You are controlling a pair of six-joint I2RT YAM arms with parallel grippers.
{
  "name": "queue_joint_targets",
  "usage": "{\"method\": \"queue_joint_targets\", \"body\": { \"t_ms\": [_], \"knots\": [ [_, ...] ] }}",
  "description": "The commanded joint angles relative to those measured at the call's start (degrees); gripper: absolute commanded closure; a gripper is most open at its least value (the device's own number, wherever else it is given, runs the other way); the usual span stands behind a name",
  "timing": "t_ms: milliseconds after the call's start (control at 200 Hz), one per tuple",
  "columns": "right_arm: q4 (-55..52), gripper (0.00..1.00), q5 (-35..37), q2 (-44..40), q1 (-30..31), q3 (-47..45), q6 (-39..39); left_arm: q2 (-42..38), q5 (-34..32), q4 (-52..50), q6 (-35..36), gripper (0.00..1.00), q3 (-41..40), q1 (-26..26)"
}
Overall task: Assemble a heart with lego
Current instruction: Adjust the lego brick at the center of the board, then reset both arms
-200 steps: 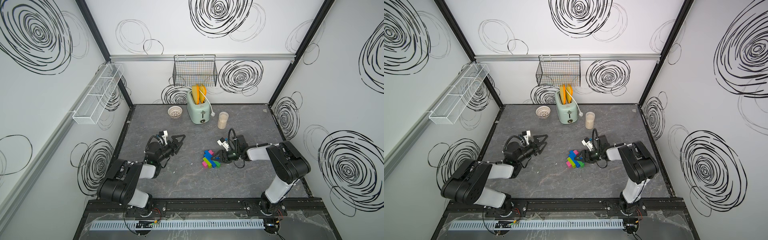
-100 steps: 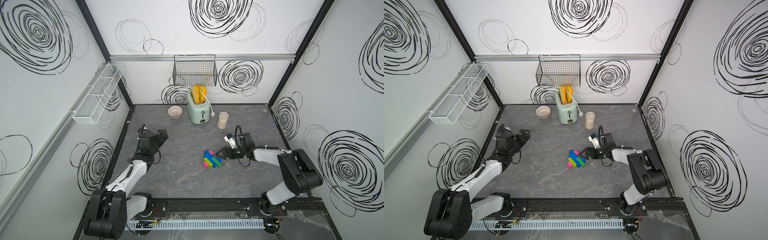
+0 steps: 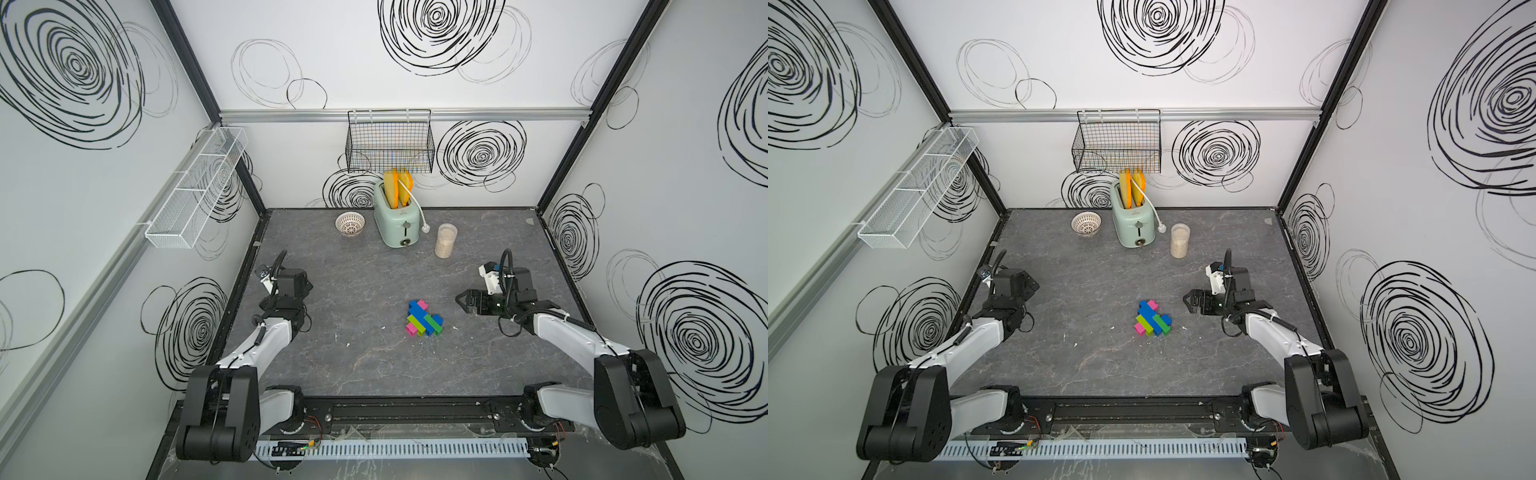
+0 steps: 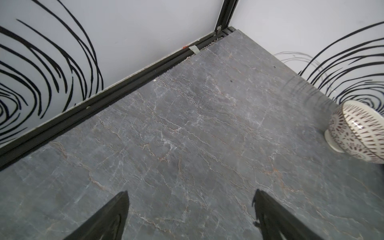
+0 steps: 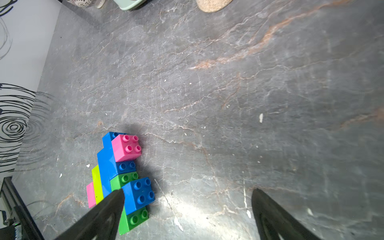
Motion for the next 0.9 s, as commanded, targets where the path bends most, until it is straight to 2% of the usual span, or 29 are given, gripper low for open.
{"method": "queue_joint_targets", "body": {
  "t_ms": [0,60,170,205,230,335,405,545,740,810,890],
  "knots": [
    [-2.4,0.01,1.4,-1.3,-0.2,-1.2,0.1,0.1,-9.4,5.2,12.0,0.02,1.4,-4.3],
    [-2.2,0.01,1.6,-1.2,-0.3,-1.2,0.1,0.5,-11.1,10.6,16.1,0.03,-1.6,-5.8],
    [-2.1,0.01,1.9,-0.6,-0.3,-1.3,0.1,4.7,-5.7,20.6,17.4,0.02,-5.1,-5.4],
    [-2.3,0.01,2.0,-0.6,-0.3,-1.3,0.1,6.3,-4.4,18.2,17.5,0.03,-3.1,-4.9],
    [-2.2,0.01,2.4,-0.6,-0.3,-1.5,0.1,7.3,-4.8,20.0,18.3,0.02,-2.6,-4.9],
    [-1.7,0.01,4.6,-1.7,-0.3,-2.2,0.6,7.8,6.6,32.6,23.4,0.02,-5.2,-4.6],
    [-1.6,0.01,6.8,-2.3,-0.7,-2.1,0.9,7.2,9.0,39.8,25.7,0.03,-8.0,-5.5],
    [0.1,0.01,10.7,-2.2,-3.0,-1.6,3.6,6.8,10.8,40.8,26.1,0.03,-8.5,-5.4],
    [0.5,0.01,26.2,2.3,-3.8,5.4,4.3,6.5,9.4,44.6,28.3,0.03,-10.0,-4.2],
    [2.7,0.01,30.3,4.0,-5.5,7.2,3.6,7.6,13.0,44.6,28.1,0.03,-9.1,-2.3],
    [7.0,0.01,31.7,6.3,-8.5,7.8,2.4,9.5,14.9,44.0,27.4,0.03,-7.5,-0.4]
  ]
}}
